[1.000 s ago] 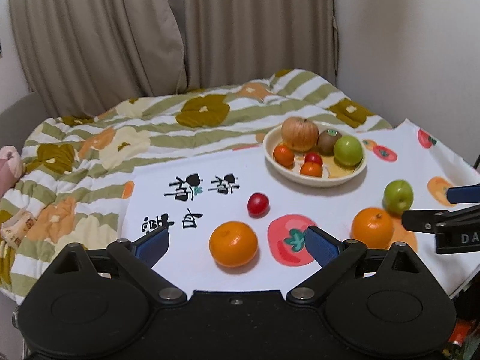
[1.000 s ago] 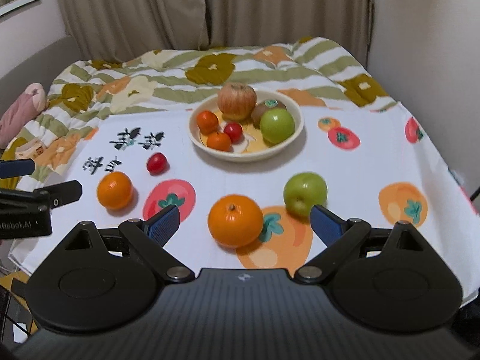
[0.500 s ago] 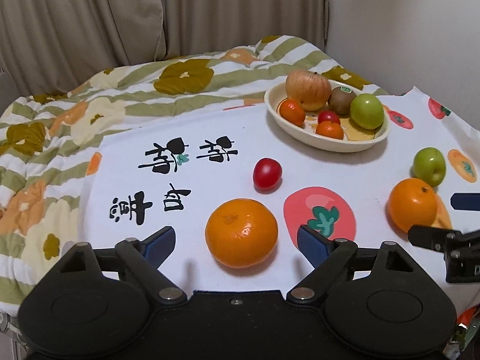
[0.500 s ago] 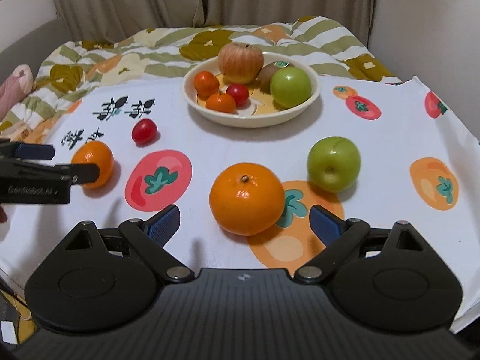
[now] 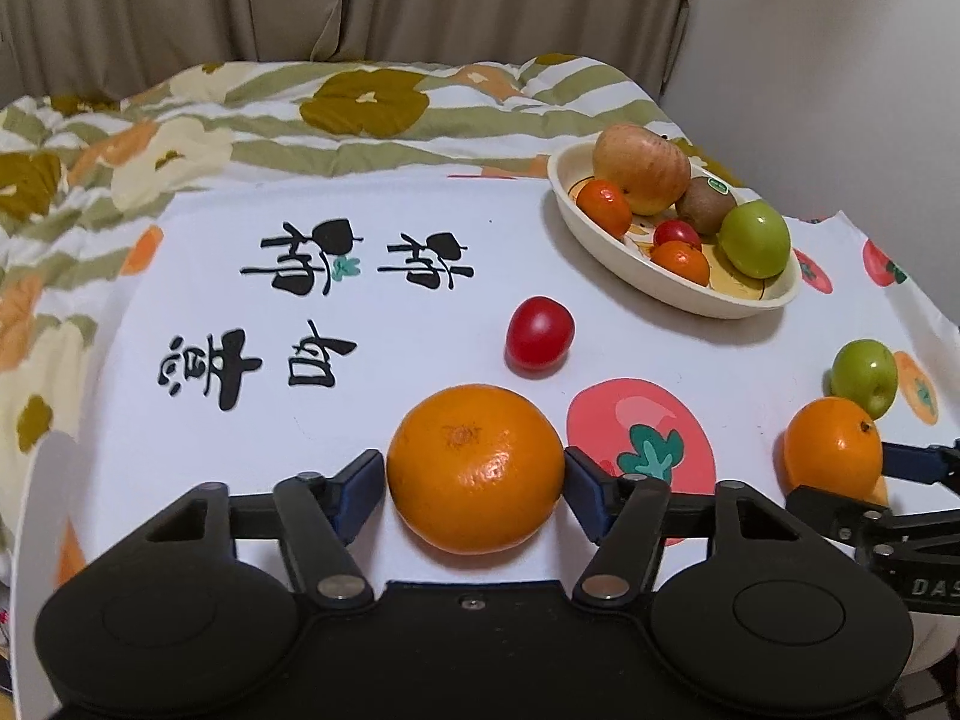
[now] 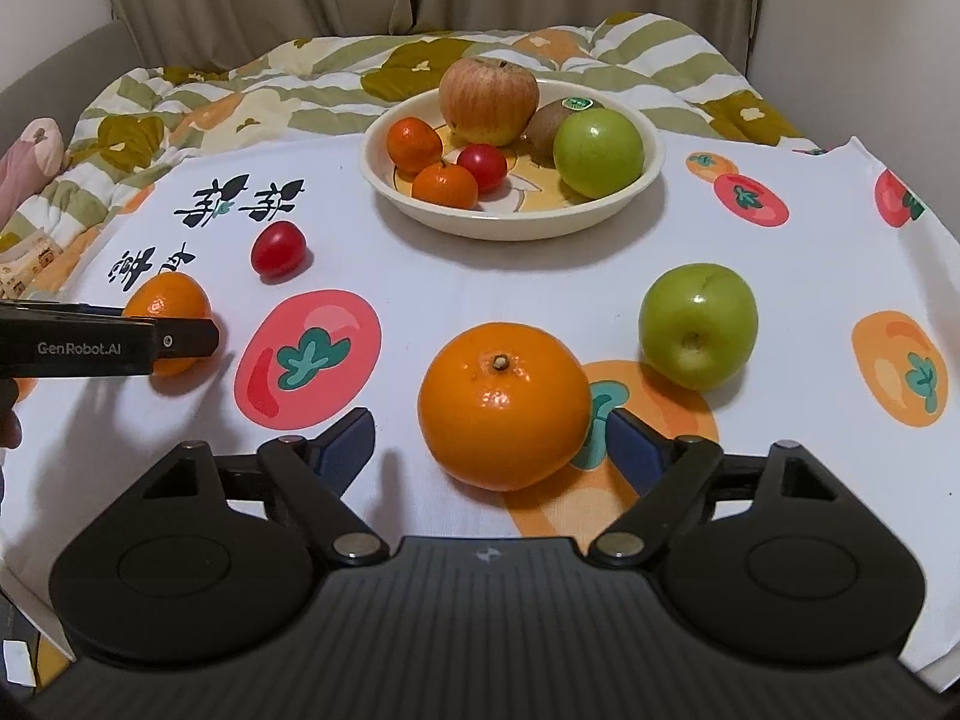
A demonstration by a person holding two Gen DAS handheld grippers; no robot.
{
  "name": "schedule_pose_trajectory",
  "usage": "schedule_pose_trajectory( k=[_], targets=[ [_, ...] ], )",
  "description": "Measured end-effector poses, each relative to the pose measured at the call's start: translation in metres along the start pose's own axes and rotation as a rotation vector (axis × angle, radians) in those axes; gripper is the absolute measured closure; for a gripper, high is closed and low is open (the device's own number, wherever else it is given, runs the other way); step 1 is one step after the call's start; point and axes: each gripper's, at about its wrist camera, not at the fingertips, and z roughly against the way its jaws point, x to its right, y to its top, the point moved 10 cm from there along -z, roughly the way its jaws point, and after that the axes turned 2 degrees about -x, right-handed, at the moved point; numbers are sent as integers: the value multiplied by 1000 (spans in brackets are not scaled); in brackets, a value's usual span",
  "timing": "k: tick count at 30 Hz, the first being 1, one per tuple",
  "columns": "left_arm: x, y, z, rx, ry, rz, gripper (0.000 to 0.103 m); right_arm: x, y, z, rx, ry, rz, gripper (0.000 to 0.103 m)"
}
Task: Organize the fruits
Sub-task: 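Grasp a large orange with the left tool while the right tool grasps another large orange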
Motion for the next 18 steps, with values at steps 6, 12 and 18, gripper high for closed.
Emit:
schedule_pose_trajectory(
  k=[6,12,18],
  targets=[
    [-1,1,0,11,-10,38,38,2,3,-3,5,-7,-1,8],
    [3,-4,4,20,7,13,38,9,4,-6,1,-16,0,16],
    [8,-10,11,33,38,-16,38,9,3,-5,2,-11,7,16]
  ],
)
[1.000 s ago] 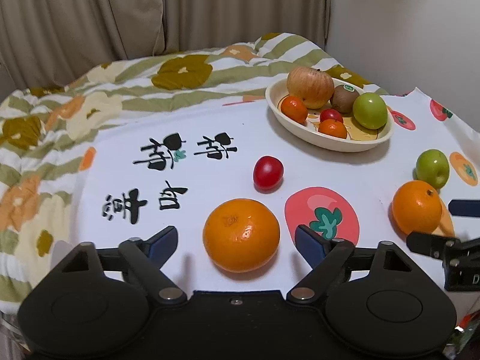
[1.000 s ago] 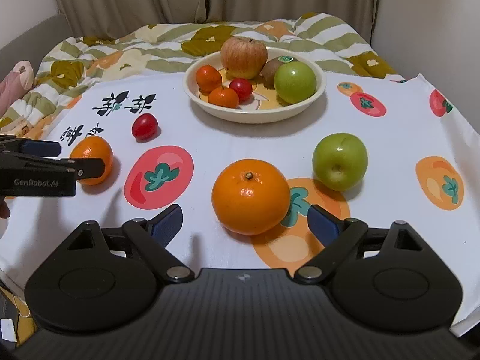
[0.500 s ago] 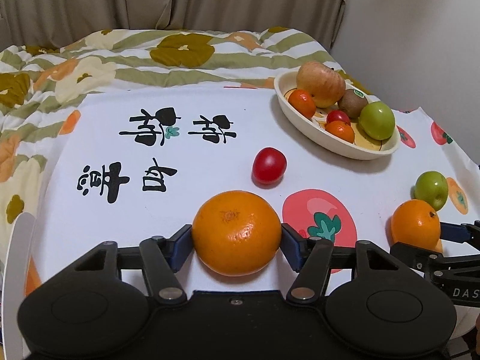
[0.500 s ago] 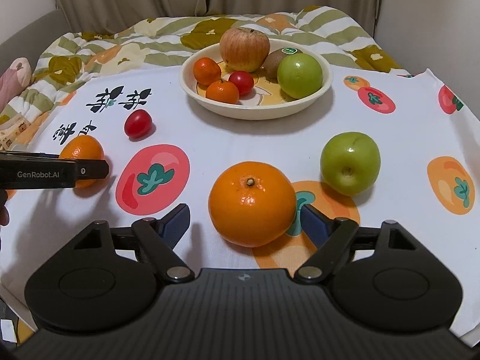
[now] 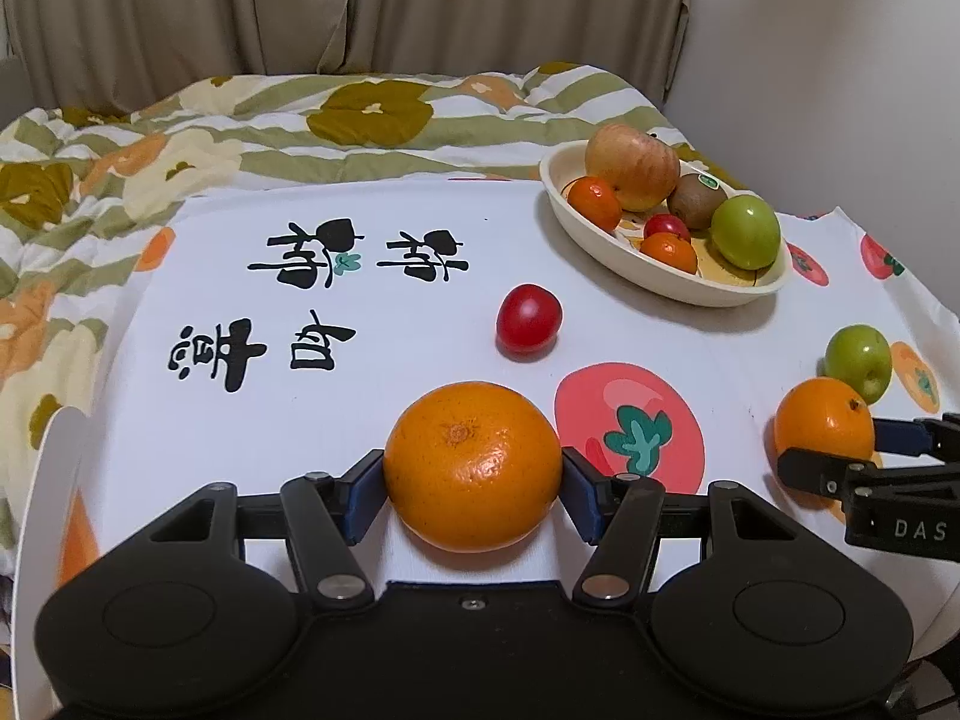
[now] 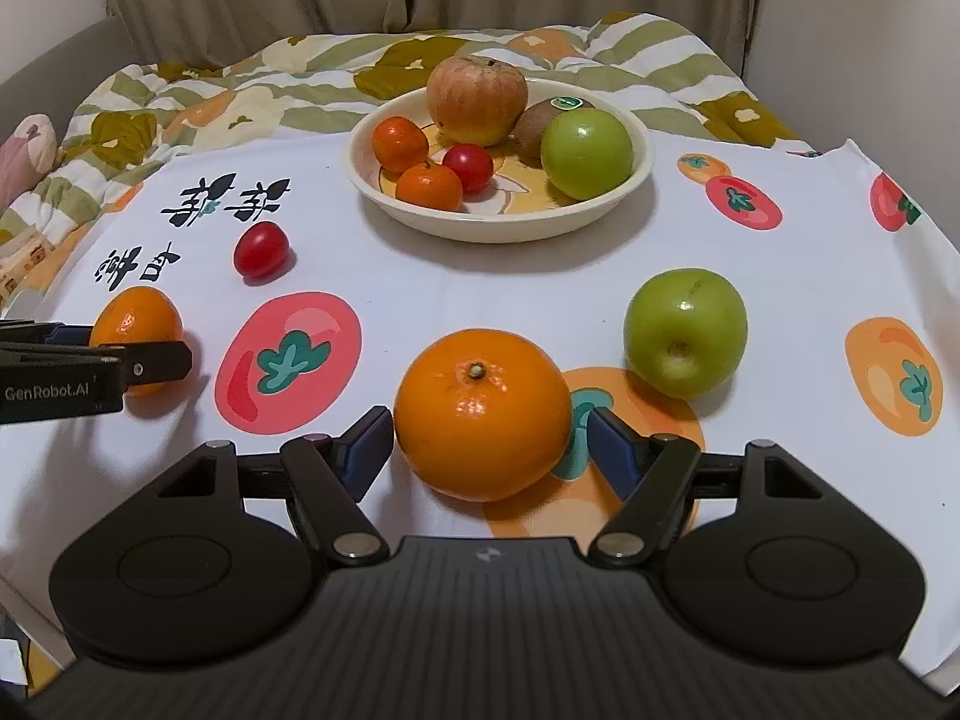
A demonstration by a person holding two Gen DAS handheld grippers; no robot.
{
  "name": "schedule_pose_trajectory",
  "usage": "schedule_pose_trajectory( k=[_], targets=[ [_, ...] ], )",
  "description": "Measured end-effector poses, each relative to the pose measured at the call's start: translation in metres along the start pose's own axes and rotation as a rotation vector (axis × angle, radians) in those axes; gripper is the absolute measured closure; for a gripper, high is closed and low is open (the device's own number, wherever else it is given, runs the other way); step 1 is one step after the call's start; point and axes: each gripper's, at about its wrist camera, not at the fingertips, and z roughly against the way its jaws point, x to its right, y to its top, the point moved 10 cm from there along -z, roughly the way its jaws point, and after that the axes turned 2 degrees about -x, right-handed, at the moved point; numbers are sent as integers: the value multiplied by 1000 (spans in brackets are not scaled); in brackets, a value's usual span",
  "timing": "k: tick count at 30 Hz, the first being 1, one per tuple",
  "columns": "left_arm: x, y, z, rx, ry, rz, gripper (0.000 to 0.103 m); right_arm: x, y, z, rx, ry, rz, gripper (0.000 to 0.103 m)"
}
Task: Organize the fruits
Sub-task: 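Grasp a large orange with the left tool while the right tool grasps another large orange, then carry both large oranges into the bowl and open both tools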
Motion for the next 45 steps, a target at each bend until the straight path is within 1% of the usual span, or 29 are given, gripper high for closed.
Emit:
schedule_pose_trajectory(
  k=[7,14,16,21,24,33,38,45],
  targets=[
    [0,-4,11,18,11,4,38,-5,2,1,4,2,21,17],
    [1,-7,28,33,23,7,38,-7,3,-2,-9,5,37,19],
    [2,-8,33,35,28,8,38,-7,3,-3,-15,-1,46,24],
    [6,-9,43,42,33,13,38,-7,4,-3,-29,6,60,25],
    [9,-8,50,50,38,11,38,-7,5,3,-22,13,60,25],
    [21,7,73,87,48,26,38,-11,23,32,22,63,76,25],
    [29,18,85,108,73,37,38,-11,38,45,40,100,102,25],
    [46,42,86,121,102,40,38,-3,67,54,73,147,148,25]
  ],
)
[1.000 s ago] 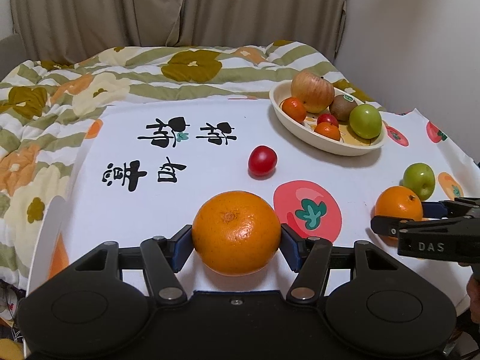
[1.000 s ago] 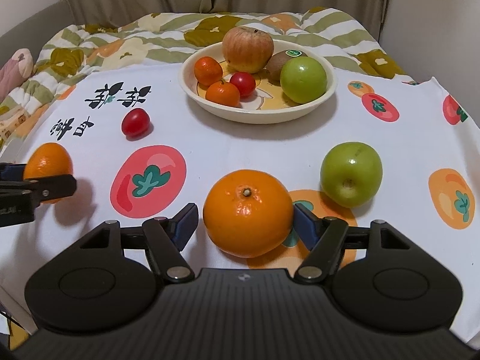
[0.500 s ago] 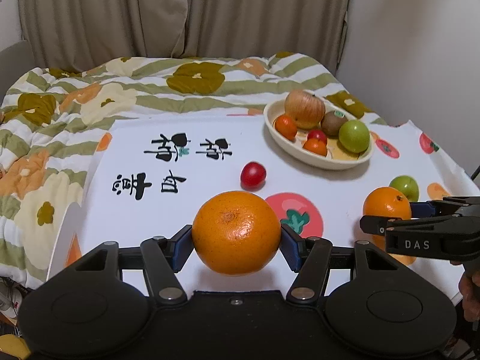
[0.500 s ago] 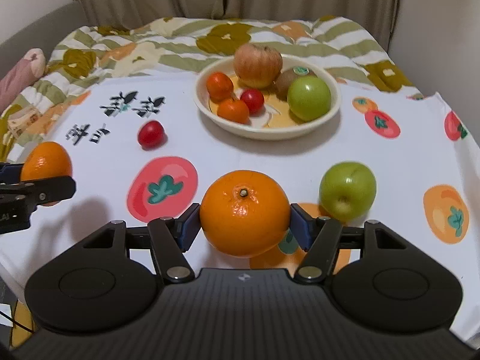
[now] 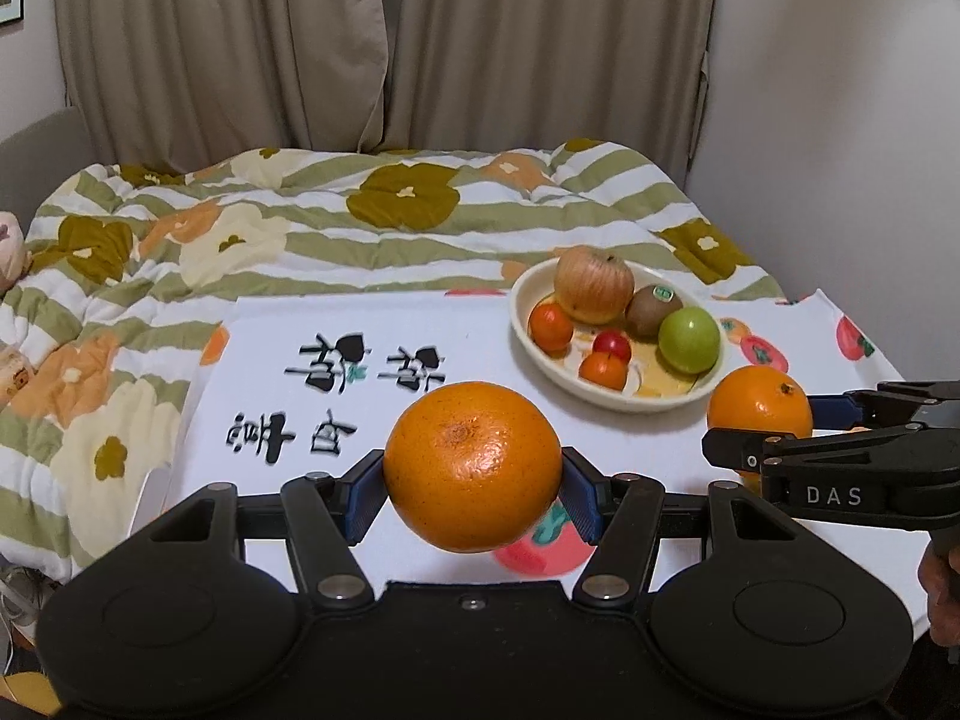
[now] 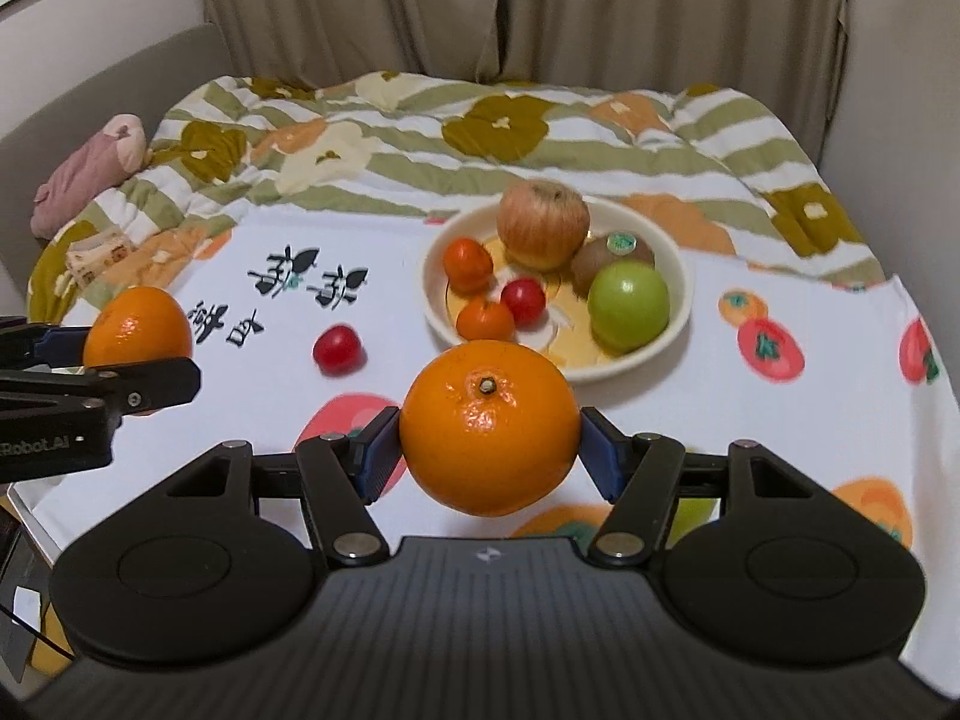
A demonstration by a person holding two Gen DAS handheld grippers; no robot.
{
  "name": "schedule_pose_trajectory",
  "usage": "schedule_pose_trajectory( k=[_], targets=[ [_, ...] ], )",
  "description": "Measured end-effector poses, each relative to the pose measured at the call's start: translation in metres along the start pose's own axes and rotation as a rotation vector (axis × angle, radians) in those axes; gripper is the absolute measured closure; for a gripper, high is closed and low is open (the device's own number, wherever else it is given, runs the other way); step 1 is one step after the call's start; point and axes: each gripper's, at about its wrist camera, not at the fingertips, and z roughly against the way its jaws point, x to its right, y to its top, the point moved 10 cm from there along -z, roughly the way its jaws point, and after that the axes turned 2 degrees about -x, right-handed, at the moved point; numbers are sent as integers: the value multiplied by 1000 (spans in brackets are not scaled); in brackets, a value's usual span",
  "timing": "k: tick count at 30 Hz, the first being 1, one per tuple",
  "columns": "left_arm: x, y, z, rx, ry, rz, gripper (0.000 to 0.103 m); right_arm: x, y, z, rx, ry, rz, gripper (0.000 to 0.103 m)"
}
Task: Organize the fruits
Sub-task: 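Carry both large oranges into the bowl and open both tools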
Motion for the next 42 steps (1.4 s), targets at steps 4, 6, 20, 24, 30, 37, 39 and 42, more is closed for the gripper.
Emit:
schedule_pose_trajectory(
  k=[4,6,20,24,30,37,39,42],
  targets=[
    [12,19,-8,13,-3,14,38,13,15,-4,8,13,28,25],
    [18,29,-15,15,1,11,38,21,22,-8,9,17,36,25],
    [54,73,-99,-33,-2,-19,38,59,47,-56,-5,49,125,25],
    [64,77,-121,-58,-7,-41,38,64,49,-64,-8,59,140,25],
    [80,78,-148,-94,-15,-74,38,67,48,-73,-15,79,154,25],
    [88,81,-167,-121,-3,-105,38,69,45,-78,-24,87,157,25],
    [89,82,-171,-129,0,-107,38,68,45,-79,-22,88,165,25],
    [89,81,-176,-148,10,-116,38,66,45,-79,-16,91,176,25]
  ],
)
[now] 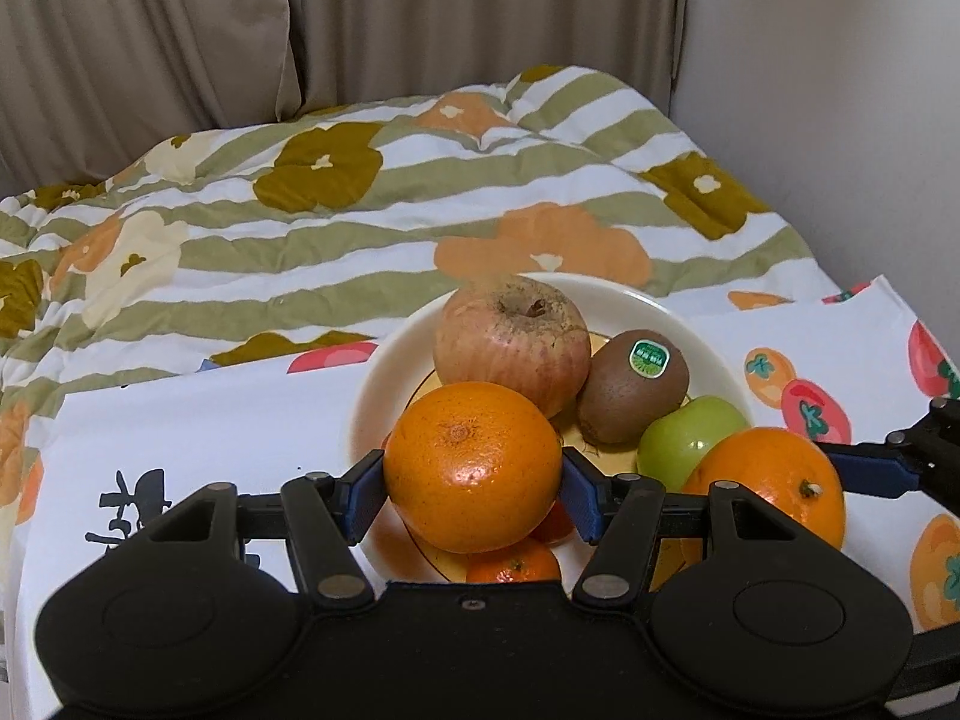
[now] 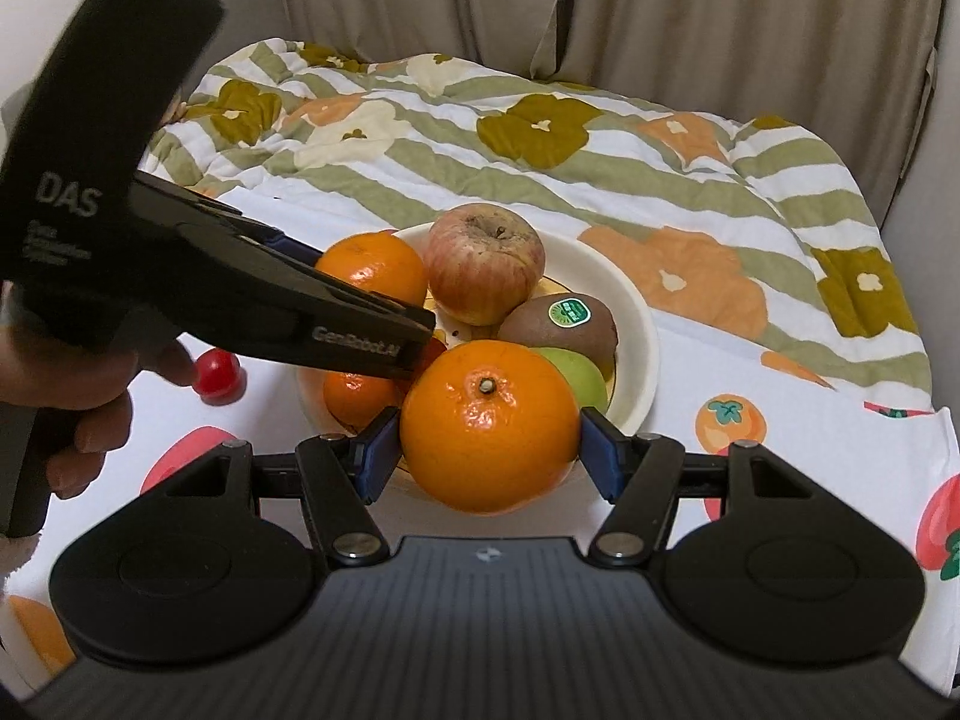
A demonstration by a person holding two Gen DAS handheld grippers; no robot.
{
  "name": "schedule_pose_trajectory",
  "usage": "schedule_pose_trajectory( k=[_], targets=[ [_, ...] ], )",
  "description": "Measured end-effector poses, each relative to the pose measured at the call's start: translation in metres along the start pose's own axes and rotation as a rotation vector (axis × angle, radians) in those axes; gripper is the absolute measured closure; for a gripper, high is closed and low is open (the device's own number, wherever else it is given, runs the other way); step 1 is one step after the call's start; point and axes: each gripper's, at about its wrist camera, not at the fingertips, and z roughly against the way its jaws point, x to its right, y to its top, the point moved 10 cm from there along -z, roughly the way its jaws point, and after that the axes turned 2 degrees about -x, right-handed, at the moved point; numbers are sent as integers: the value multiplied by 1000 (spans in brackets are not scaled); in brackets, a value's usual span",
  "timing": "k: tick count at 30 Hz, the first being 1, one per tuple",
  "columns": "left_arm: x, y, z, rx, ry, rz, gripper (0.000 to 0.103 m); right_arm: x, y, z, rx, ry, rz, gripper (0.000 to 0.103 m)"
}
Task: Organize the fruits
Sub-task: 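Carry both large oranges into the bowl and open both tools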
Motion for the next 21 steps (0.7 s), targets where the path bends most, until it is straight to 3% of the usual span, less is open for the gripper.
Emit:
schedule_pose_trajectory(
  k=[1,3,5,12,21],
  targets=[
    [-1,1,0,2,4,1,37,0,0,0,0,-3,6,25],
    [-1,4,6,32,12,-2,19,-1,0,0,4,-1,14,25],
    [-5,9,15,68,17,11,8,-3,0,1,6,4,20,25],
    [-23,6,36,88,57,40,8,-10,0,4,16,11,57,25],
    [-50,-22,61,69,93,123,8,-26,5,-6,45,3,179,25]
  ],
)
